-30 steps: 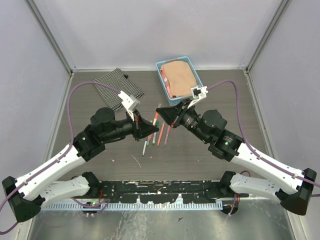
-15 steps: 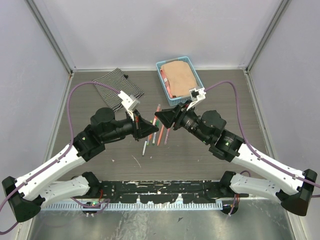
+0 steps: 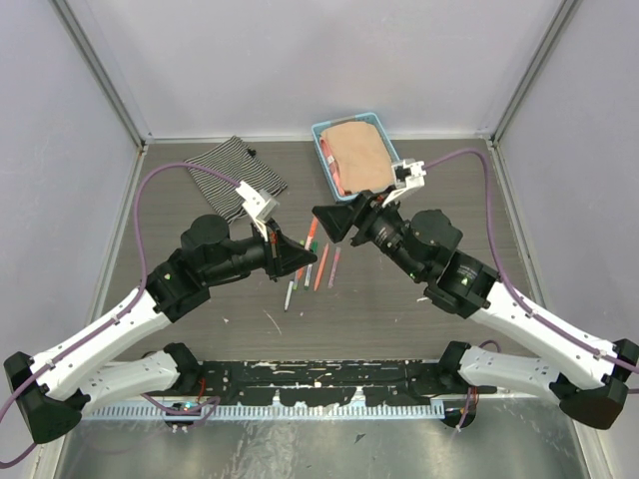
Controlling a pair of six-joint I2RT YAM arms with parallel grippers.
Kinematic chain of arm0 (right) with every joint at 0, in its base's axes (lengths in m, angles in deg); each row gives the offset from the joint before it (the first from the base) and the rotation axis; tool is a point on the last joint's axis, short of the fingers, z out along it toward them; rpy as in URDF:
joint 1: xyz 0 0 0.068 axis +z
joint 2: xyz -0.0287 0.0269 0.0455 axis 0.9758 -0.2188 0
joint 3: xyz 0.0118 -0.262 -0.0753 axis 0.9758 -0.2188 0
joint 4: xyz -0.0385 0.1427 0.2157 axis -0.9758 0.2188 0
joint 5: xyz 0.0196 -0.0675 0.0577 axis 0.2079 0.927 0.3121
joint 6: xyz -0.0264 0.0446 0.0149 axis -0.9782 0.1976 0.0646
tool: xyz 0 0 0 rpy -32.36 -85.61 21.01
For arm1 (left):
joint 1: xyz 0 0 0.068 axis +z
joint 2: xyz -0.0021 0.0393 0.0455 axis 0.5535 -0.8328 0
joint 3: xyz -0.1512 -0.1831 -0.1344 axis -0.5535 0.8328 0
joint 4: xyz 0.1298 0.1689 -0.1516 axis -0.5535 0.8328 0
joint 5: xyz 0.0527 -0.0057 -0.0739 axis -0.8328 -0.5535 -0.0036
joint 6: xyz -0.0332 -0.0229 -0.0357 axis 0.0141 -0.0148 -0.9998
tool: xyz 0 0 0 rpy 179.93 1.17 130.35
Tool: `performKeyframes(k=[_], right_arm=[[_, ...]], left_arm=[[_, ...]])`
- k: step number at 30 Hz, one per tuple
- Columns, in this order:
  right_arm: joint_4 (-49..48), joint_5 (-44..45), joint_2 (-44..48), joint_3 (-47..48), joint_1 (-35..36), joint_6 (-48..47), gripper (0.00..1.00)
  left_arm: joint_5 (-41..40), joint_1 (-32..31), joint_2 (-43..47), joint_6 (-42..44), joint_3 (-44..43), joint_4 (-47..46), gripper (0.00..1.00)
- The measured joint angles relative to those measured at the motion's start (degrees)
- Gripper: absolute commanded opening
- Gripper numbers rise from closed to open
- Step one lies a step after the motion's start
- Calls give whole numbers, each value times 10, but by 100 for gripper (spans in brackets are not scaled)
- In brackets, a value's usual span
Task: Insert the pens into the pen caps
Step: Insert the pen cap onto the pen, then press the pen cap onto the pen.
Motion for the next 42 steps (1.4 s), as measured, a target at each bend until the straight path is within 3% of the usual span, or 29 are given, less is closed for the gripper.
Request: performKeyframes(k=[7, 19, 31, 42], right_arm=[[15, 33, -45, 49, 0, 19, 64], [33, 16, -76, 52, 0, 26, 42], [28, -5, -76, 52, 0, 26, 7], [13, -18, -63, 25, -1, 24, 0]], left_arm=[[0, 0, 0, 0, 0, 0, 0], [0, 0, -1, 0, 0, -1, 0], [0, 0, -6, 0, 0, 3, 0], [-8, -5, -8, -2, 0, 10, 0]])
